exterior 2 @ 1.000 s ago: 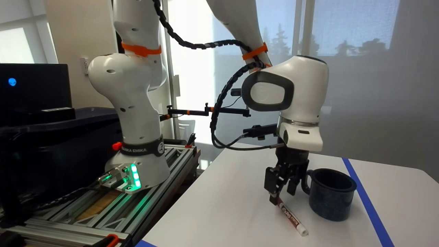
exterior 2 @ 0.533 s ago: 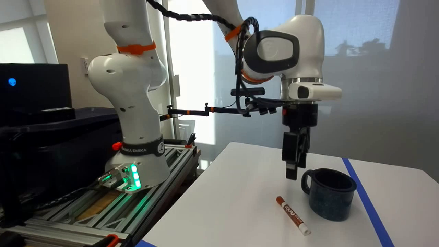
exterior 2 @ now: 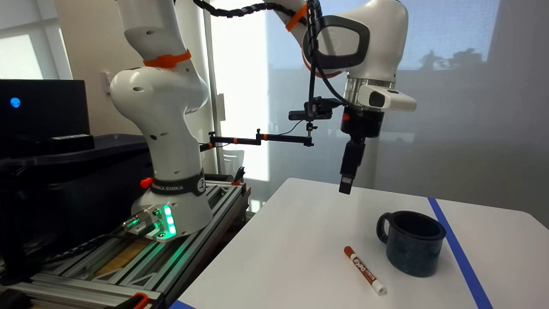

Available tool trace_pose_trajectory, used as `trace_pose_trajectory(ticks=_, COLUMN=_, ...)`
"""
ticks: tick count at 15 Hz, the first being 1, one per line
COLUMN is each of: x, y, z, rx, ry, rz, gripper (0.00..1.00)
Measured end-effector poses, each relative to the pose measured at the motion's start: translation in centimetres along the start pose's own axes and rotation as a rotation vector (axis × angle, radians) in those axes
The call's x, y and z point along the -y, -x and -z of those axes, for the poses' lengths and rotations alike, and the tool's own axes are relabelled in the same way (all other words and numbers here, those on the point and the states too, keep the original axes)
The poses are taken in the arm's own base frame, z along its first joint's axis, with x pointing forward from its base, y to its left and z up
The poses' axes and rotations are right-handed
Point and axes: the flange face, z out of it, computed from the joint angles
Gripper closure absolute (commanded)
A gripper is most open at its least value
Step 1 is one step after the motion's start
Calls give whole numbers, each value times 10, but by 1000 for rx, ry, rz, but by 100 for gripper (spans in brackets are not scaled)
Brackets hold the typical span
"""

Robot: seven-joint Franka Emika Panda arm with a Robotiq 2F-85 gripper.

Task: Pick up the marker from the cup and put it on the table

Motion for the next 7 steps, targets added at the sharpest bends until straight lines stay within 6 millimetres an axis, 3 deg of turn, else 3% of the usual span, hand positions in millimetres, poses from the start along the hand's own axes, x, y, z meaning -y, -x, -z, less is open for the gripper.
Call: trace_pose_trajectory(ticks=7, x=-2, y=-1, z=3, rx=17, ry=-9, rz=-7, gripper=0)
